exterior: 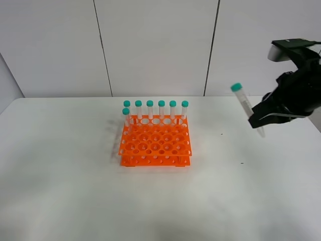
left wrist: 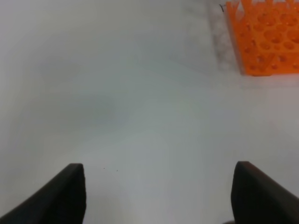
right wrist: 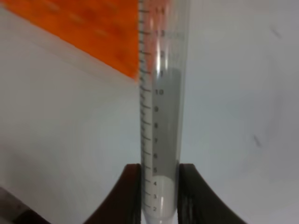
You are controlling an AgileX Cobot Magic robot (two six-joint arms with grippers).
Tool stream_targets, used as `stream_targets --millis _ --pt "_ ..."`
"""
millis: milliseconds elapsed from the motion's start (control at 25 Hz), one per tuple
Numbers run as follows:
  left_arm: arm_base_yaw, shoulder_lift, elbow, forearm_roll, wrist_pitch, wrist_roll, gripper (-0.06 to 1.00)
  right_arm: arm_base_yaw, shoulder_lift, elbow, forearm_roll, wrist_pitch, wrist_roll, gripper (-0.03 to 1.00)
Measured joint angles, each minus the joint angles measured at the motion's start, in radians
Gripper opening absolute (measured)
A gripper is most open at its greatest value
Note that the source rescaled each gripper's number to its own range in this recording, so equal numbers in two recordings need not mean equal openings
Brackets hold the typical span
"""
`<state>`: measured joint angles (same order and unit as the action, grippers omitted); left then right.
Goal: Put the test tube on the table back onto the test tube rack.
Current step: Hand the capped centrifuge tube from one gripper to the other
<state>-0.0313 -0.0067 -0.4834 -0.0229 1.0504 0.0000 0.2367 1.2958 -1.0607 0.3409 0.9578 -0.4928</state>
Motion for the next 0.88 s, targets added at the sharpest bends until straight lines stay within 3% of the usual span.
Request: stream_targets --millis 160,280,440,600,880 --pt "0.000 0.000 0.000 0.001 0.000 0.000 0.92 0.146 0.040 0.000 0.062 -0.075 -0.095 0.02" --pt "0.000 0.000 0.000 0.001 0.000 0.000 0.92 0.207 0.082 0.012 0.114 -0.089 -0.195 0.02" --pt "0.000 0.000 0.000 0.001 0.000 0.000 0.92 0.224 0.089 0.095 0.262 -0.139 -0.327 0.02" --pt "0.000 0.000 0.000 0.001 0.000 0.000 0.92 0.226 0.086 0.184 0.322 -0.213 -0.424 0.02" --pt "0.000 0.000 0.000 0.001 0.000 0.000 0.92 0.226 0.086 0.195 0.524 -0.226 -0.651 0.02"
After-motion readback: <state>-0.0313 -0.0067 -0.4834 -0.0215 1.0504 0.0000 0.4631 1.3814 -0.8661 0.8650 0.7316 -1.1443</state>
